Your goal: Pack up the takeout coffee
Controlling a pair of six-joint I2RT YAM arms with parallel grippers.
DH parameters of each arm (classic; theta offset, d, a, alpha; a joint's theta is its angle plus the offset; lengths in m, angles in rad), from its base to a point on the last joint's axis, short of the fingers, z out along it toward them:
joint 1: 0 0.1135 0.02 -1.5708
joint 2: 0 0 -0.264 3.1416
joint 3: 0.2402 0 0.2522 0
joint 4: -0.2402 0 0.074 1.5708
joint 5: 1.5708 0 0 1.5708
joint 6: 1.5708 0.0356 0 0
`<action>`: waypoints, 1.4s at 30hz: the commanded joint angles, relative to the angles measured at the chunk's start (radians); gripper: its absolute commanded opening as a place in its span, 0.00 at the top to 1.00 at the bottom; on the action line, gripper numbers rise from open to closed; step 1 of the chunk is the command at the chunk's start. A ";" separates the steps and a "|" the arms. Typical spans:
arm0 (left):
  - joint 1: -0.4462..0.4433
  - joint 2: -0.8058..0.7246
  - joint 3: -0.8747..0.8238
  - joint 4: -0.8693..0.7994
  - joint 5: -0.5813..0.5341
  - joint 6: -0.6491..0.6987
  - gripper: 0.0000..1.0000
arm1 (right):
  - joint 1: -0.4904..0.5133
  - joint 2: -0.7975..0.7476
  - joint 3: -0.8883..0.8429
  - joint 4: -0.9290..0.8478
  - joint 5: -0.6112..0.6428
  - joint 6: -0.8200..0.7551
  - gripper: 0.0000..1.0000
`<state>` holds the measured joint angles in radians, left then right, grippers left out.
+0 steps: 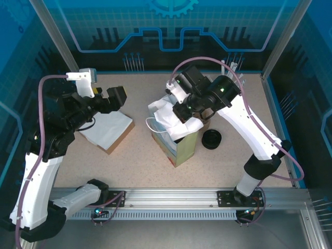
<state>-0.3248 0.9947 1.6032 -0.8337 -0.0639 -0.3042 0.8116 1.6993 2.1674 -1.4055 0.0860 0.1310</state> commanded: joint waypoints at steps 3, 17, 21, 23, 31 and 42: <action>-0.005 -0.005 -0.017 -0.009 -0.003 0.019 0.01 | 0.020 0.062 -0.013 0.004 -0.030 -0.001 1.00; -0.005 -0.010 -0.037 -0.013 -0.005 0.025 0.01 | 0.018 0.224 -0.067 0.061 -0.043 0.008 0.95; -0.005 -0.010 -0.048 -0.008 -0.002 0.021 0.01 | 0.008 0.240 -0.059 0.061 -0.044 0.016 0.85; -0.005 -0.010 -0.051 -0.005 -0.001 0.020 0.01 | 0.002 0.239 -0.038 0.052 -0.046 0.018 0.78; -0.005 -0.008 -0.064 0.006 -0.001 0.012 0.01 | -0.022 0.151 0.046 0.007 -0.055 0.013 0.49; 0.008 -0.010 -0.110 0.023 -0.080 -0.036 0.01 | -0.133 -0.118 -0.025 0.065 -0.047 0.019 0.31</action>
<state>-0.3237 0.9920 1.5196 -0.8280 -0.0887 -0.3157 0.7124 1.6562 2.1738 -1.3632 0.0448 0.1440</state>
